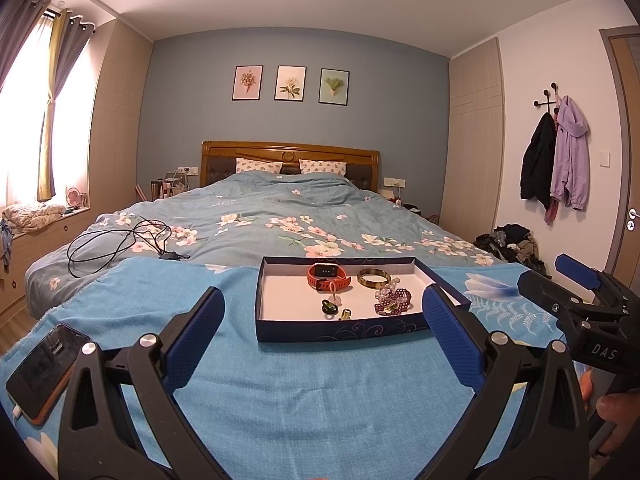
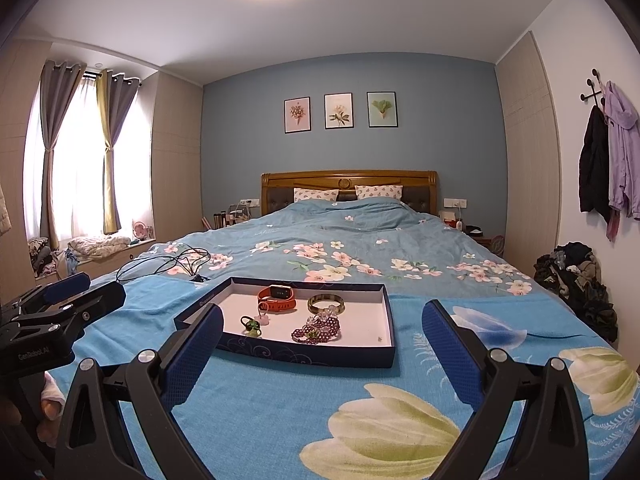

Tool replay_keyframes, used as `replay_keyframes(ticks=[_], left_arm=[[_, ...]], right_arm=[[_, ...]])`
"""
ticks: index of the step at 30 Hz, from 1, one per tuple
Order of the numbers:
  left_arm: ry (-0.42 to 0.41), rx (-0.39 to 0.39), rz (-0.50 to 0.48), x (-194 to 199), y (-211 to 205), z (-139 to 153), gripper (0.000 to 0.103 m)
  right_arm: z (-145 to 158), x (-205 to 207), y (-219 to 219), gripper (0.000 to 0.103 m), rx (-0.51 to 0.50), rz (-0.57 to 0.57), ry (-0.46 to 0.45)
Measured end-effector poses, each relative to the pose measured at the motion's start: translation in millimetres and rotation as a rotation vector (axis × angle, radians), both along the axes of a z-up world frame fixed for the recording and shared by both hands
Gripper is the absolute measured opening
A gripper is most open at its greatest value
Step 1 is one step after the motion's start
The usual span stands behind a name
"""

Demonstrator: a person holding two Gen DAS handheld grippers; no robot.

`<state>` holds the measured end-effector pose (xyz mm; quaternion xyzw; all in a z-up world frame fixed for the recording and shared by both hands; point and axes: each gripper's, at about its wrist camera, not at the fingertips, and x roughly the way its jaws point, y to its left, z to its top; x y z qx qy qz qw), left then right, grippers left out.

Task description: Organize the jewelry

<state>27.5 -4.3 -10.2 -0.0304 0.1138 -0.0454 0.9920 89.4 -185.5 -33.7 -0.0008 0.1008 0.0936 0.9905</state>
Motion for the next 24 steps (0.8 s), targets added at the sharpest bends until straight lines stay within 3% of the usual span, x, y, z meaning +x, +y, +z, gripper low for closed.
replay_keyframes(ticks=[19, 24], left_arm=[[0.005, -0.003, 0.002, -0.8, -1.0, -0.4, 0.097], [0.051, -0.007, 0.002, 5.8, -0.6, -3.2, 0.097]], right_arm=[[-1.7, 0.9, -0.5, 0.096, -0.001, 0.002, 0.005], [-2.3, 6.6, -6.8, 0.096, -0.017, 0.012, 0.048]])
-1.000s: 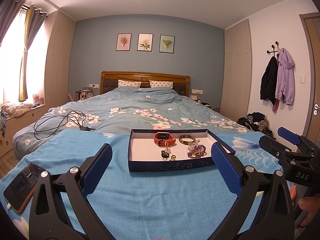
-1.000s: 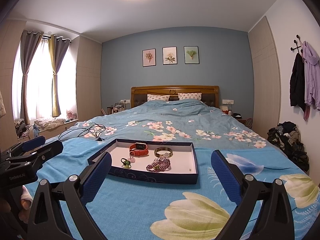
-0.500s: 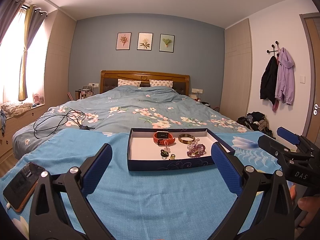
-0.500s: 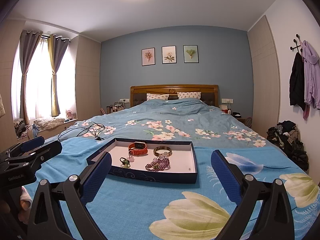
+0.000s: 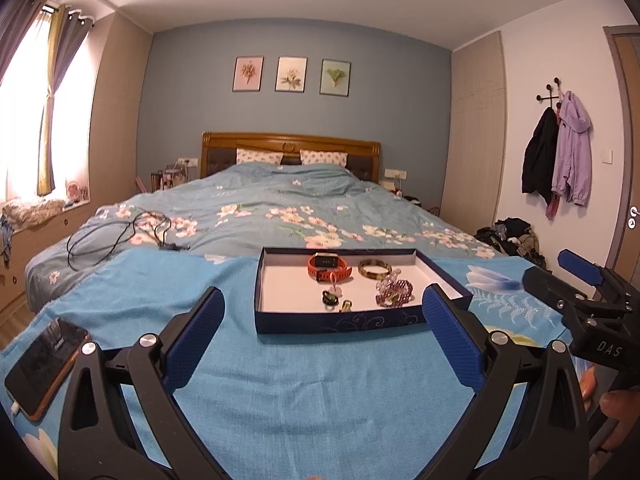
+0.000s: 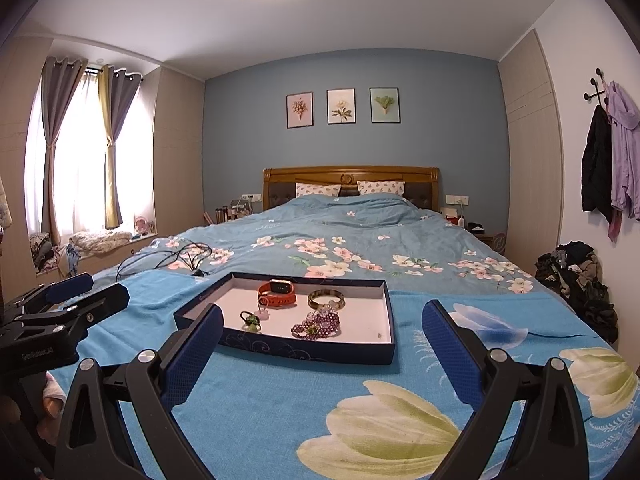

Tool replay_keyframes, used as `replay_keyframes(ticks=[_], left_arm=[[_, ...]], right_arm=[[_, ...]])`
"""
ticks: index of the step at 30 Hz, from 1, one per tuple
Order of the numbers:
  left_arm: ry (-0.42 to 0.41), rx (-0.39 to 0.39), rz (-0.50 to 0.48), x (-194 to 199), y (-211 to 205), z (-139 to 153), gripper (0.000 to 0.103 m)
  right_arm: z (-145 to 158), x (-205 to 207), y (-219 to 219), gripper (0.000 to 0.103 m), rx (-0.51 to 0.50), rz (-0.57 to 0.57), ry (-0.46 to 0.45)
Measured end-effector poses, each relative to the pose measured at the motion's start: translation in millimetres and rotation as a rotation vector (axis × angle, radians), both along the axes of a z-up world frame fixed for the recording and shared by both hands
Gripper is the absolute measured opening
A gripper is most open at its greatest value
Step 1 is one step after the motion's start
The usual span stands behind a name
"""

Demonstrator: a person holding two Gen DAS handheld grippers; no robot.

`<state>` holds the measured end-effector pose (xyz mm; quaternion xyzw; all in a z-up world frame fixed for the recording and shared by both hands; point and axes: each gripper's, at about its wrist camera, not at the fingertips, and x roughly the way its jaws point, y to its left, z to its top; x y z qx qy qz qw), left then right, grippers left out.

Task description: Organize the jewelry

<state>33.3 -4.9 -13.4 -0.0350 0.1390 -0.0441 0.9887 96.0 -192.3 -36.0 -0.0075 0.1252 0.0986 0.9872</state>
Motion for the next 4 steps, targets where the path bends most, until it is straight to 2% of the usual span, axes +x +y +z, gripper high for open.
replay_keyframes(ticks=[4], left_arm=[[0.076, -0.003, 0.003, 14, 9, -6, 0.097]], right_arm=[[-7, 23, -26, 0.096, -0.046, -0.030, 0.137]])
